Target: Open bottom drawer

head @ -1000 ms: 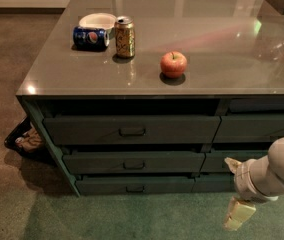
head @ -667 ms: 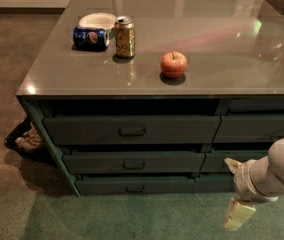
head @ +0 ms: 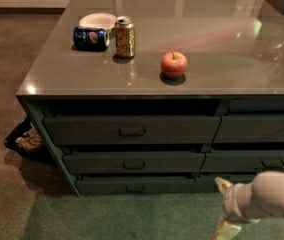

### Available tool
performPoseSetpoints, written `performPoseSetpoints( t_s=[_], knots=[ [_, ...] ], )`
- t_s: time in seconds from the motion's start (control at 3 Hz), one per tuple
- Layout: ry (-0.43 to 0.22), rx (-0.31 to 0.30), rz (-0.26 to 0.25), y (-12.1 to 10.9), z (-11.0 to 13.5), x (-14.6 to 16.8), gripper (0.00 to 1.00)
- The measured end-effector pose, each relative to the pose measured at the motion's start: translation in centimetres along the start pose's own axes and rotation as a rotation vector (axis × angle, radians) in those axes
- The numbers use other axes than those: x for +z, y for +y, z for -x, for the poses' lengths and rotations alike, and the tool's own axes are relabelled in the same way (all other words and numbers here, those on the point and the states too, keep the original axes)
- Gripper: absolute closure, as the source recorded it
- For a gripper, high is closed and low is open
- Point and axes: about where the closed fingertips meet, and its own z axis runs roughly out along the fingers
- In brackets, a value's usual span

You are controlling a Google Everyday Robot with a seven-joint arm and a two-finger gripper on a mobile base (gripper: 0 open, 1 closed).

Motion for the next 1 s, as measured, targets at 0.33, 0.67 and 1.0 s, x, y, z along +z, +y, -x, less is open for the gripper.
performPoseSetpoints(
  t_s=[0.33, 0.67, 1.0],
  knots=[
    [-0.027, -0.014, 0.006, 1.7, -0.8, 5.8, 0.0],
    [-0.027, -0.014, 0.007, 1.7, -0.8, 5.8, 0.0],
    [-0.072, -0.034, 0.03, 2.2, -0.8, 8.1, 0.0]
  ],
)
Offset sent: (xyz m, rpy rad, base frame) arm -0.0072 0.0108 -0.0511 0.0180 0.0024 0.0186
